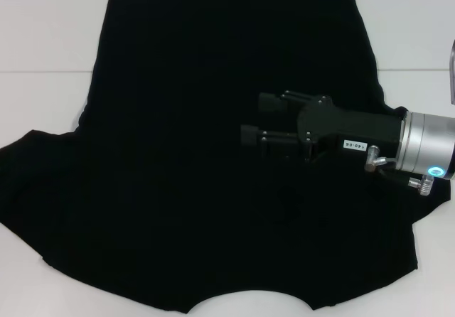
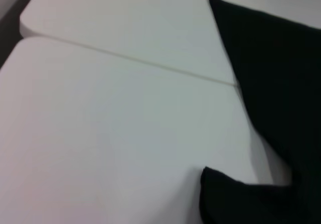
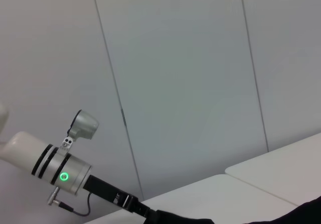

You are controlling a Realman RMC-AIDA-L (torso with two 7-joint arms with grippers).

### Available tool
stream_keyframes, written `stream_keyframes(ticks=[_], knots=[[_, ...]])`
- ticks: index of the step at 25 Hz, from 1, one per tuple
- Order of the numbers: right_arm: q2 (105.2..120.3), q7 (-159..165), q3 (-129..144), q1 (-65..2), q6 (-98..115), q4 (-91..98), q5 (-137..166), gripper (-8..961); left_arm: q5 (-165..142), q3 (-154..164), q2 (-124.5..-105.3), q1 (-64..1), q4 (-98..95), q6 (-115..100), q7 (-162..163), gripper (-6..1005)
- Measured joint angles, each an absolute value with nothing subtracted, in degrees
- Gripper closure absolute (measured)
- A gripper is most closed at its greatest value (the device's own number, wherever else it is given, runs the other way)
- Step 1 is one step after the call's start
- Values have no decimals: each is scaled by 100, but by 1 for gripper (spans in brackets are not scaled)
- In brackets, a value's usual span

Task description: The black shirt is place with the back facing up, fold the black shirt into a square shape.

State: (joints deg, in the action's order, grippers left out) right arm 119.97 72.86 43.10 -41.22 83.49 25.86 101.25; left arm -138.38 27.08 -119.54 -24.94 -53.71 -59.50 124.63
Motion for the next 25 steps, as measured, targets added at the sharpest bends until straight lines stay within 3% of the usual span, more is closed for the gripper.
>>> stream_keyframes(ticks=[25], knots=[[11989,7277,4308,-4042,8379,2584,10125,104,-13289,2733,-11980,-3059,-5317,-6623,12168,966]])
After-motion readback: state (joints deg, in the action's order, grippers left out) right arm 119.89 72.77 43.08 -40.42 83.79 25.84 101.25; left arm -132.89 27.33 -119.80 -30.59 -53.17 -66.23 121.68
